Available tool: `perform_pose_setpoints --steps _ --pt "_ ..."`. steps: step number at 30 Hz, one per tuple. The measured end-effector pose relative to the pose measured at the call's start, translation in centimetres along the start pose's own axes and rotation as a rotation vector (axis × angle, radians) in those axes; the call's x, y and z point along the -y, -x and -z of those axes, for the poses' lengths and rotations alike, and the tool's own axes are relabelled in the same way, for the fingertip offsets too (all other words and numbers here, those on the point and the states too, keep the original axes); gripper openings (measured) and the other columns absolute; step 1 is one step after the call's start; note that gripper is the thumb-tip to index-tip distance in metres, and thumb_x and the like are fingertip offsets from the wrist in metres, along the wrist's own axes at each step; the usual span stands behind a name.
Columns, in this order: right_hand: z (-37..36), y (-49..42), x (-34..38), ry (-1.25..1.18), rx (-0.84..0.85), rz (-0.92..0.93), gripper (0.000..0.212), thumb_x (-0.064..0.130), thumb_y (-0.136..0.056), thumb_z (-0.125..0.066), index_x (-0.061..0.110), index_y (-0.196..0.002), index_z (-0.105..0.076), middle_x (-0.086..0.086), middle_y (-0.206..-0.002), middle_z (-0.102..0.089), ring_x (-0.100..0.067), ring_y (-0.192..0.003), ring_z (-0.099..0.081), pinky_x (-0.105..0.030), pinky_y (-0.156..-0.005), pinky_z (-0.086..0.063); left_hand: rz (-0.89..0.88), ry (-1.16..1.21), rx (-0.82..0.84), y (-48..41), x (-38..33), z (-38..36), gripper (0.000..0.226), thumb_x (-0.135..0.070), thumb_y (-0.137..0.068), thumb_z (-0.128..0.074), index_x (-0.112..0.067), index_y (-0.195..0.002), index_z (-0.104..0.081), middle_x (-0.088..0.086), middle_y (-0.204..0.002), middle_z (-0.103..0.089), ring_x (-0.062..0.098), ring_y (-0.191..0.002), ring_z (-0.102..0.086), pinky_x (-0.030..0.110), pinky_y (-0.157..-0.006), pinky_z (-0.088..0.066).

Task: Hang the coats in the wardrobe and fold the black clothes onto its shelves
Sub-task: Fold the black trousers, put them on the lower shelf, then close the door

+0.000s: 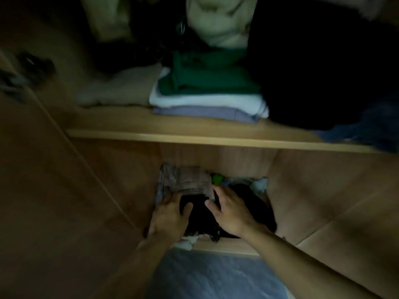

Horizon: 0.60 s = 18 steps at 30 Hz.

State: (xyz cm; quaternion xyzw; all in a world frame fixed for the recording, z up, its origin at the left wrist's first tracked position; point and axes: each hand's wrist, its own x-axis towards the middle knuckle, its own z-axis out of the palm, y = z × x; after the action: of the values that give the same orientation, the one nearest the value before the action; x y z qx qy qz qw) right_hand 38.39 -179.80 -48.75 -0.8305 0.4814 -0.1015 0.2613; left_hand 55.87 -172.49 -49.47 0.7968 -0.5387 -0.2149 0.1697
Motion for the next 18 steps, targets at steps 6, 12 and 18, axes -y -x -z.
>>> perform_pose_setpoints --steps 6,12,18 --pt "11.1 11.7 10.4 -0.028 -0.137 0.01 0.057 0.05 -0.099 -0.04 0.022 -0.148 -0.03 -0.004 -0.149 -0.042 -0.023 -0.134 -0.04 -0.037 -0.109 -0.036 -0.156 0.05 -0.067 12.0 -7.4 11.6 0.047 -0.048 -0.099 -0.042 -0.021 -0.137 -0.047 0.007 -0.136 -0.052 0.03 -0.124 -0.047 0.039 -0.1 -0.044" --pt "17.9 25.3 17.6 -0.101 -0.271 -0.014 0.055 0.05 -0.098 -0.041 0.025 -0.147 -0.032 0.002 -0.152 -0.036 -0.018 -0.137 -0.037 -0.036 -0.109 -0.036 -0.296 0.116 -0.166 23.4 -12.2 19.9 0.05 -0.046 -0.098 -0.043 -0.017 -0.139 -0.048 0.008 -0.137 -0.052 0.031 -0.127 -0.043 0.041 -0.103 -0.04" --pt "24.1 36.5 20.9 -0.121 -0.433 -0.045 0.051 0.049 -0.098 -0.043 0.027 -0.143 -0.036 0.0 -0.145 -0.047 -0.02 -0.131 -0.046 -0.029 -0.097 -0.039 -0.435 0.207 -0.2 32.9 -17.2 24.7 0.047 -0.045 -0.098 -0.046 -0.016 -0.135 -0.05 0.007 -0.134 -0.054 0.029 -0.125 -0.047 0.041 -0.101 -0.042"
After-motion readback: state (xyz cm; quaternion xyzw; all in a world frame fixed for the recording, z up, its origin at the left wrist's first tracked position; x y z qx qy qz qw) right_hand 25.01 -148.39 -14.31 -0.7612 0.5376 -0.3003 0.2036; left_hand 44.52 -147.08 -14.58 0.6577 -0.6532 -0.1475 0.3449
